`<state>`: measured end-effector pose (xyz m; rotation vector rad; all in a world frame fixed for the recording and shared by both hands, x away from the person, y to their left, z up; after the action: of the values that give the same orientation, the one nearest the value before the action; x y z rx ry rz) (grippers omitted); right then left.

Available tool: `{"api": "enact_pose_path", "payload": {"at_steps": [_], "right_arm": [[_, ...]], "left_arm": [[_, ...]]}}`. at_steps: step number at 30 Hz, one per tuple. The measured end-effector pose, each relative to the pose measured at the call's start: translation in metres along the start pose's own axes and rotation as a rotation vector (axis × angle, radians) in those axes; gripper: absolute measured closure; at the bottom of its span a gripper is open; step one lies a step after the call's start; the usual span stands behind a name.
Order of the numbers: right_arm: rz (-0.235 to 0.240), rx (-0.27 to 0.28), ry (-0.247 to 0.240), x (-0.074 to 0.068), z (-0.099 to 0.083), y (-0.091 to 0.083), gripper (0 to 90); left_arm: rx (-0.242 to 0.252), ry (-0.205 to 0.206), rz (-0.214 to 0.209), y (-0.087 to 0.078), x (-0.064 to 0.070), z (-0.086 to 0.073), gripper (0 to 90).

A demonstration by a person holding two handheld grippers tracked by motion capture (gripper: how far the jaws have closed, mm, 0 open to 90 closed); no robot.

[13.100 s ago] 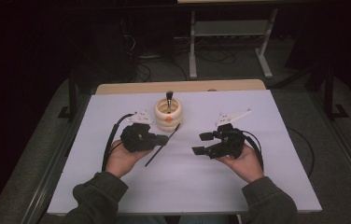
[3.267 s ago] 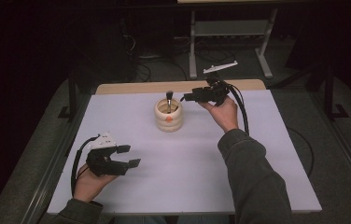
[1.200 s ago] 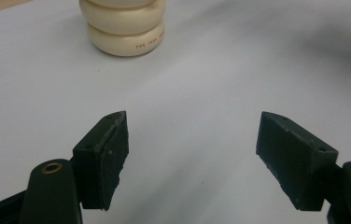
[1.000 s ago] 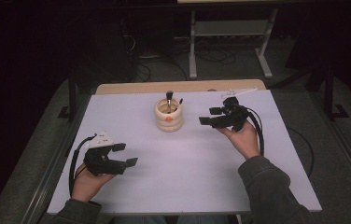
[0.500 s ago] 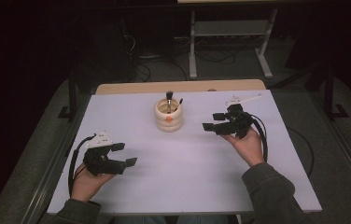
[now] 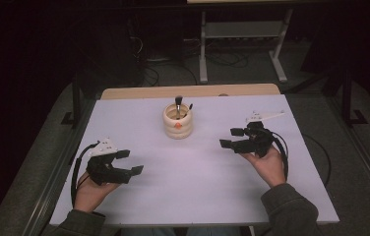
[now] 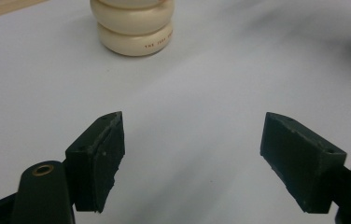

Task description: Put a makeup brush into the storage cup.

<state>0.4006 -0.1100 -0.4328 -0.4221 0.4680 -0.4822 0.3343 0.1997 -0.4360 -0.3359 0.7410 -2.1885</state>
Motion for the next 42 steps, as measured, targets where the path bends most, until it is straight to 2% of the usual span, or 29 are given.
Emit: {"api": "enact_pose_path", "payload": {"at_steps": [2,7,9,12,25,35,42], "right_arm": [[-0.010,-0.003,-0.014,0.000,-0.003,-0.003,26.3],[-0.029,-0.001,-0.011,-0.001,-0.013,-0.010,25.3],[-0.035,-0.018,-0.004,-0.001,-0.017,-0.013,24.5],[-0.041,-0.014,-0.024,-0.002,-0.020,-0.015,24.2],[-0.066,-0.028,-0.018,-0.003,-0.039,-0.022,20.7],[-0.092,-0.007,-0.005,-0.004,-0.048,-0.031,16.3],[-0.105,-0.002,0.009,-0.004,-0.058,-0.034,14.7]], "left_arm": [[-0.001,0.000,0.000,0.000,0.000,0.000,21.1],[-0.001,-0.004,-0.001,0.001,0.001,-0.001,20.5],[-0.006,0.012,-0.001,0.002,0.002,-0.001,20.4],[-0.004,0.004,-0.004,0.002,0.003,-0.001,20.1],[0.003,0.003,-0.012,0.001,0.004,-0.001,19.4],[-0.012,0.015,-0.017,0.005,0.010,-0.009,19.1],[-0.013,0.003,-0.015,0.003,0.014,-0.019,19.3]]}}
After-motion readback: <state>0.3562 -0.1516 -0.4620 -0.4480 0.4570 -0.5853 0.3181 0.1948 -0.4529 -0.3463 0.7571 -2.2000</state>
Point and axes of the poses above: each handheld gripper's, and its own axes: y roughly forward along the jaws, z roughly out of its top, x roughly to its right, the point moved 10 cm from there along y, roughly forward along the jaws, and after that the axes turned 8 degrees about z, right-handed, at the moved point
